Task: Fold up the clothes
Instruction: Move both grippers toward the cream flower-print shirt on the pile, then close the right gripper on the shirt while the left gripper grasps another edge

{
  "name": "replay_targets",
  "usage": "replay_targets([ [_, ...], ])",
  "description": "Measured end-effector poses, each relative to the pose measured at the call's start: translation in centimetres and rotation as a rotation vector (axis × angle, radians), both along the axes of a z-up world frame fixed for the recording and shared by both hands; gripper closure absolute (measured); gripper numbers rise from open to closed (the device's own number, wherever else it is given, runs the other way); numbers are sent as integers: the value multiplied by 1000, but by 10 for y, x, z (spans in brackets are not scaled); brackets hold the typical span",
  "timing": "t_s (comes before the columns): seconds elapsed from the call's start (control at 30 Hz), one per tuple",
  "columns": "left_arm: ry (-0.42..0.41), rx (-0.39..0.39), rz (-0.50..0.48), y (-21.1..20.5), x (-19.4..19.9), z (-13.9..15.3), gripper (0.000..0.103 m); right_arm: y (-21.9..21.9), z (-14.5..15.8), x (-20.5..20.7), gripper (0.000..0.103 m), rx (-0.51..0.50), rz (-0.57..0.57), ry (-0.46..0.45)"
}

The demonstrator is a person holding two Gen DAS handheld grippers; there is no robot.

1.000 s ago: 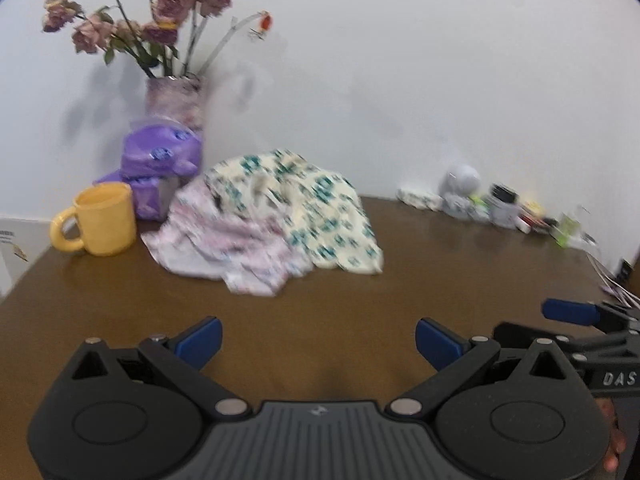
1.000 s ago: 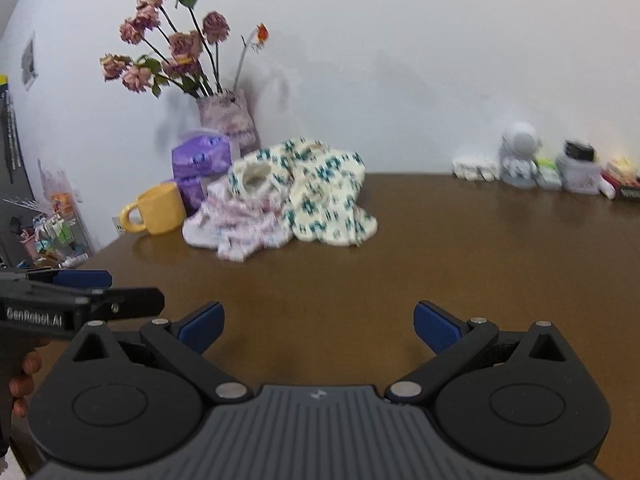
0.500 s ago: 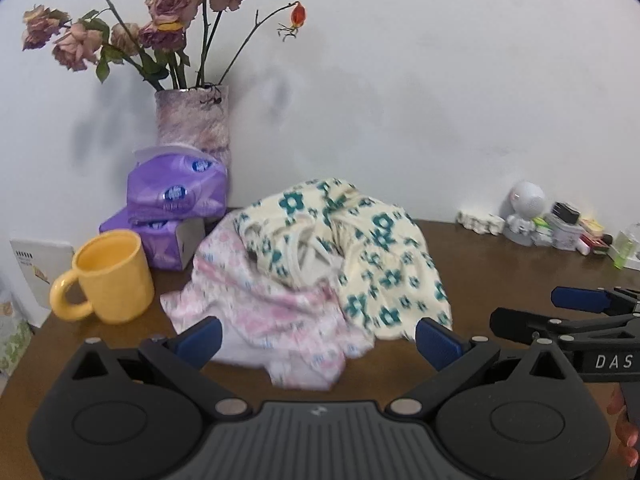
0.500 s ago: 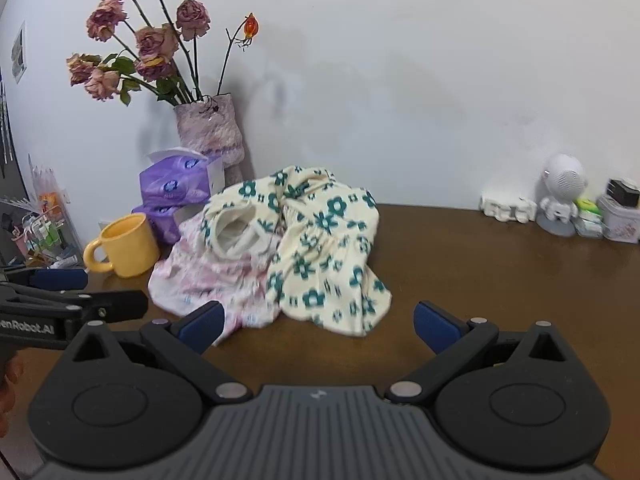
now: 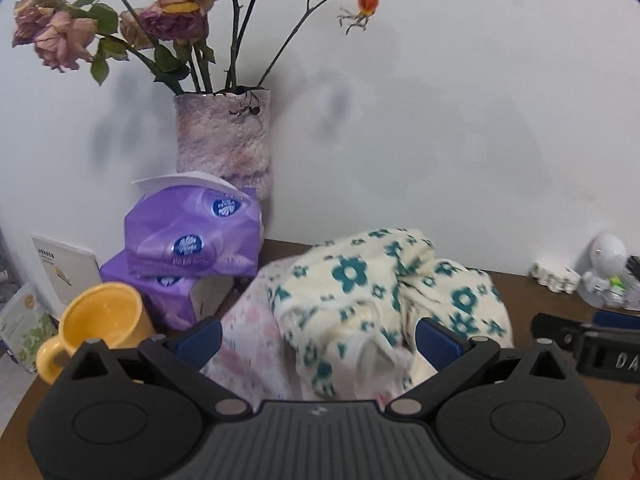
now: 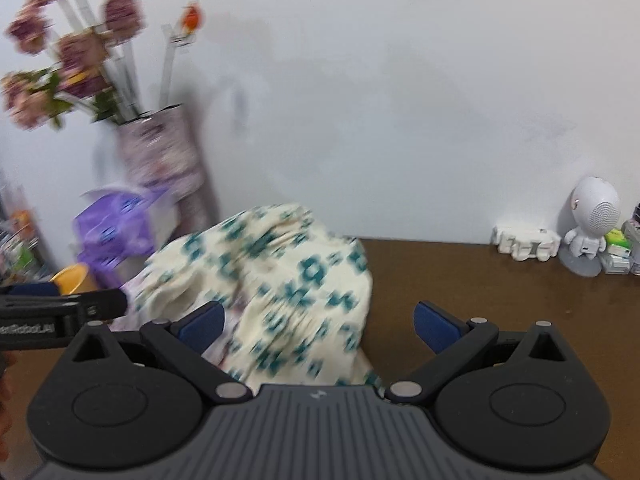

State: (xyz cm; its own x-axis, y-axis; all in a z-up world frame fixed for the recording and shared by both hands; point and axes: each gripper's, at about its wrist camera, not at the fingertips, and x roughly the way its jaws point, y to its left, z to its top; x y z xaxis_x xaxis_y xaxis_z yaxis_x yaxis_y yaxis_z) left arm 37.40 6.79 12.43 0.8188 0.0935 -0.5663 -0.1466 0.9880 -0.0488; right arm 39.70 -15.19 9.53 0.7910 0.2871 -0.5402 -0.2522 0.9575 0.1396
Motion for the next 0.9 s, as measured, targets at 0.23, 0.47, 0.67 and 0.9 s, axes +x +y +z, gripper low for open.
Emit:
replay_targets([
  [0.23, 47, -39, 9, 6, 43, -19, 6, -14, -17, 54, 0, 105, -55, 78],
  [0.47, 24, 41, -26, 0, 74, -25, 6, -13, -45, 88, 4, 122, -80, 148],
  [0.67, 48, 76, -35, -1, 98, -36, 6, -17, -64, 104, 21, 192, -83, 186],
  [0.9, 58, 33, -51, 3, 109, -48, 15, -22, -83, 116, 47, 300, -69, 238],
])
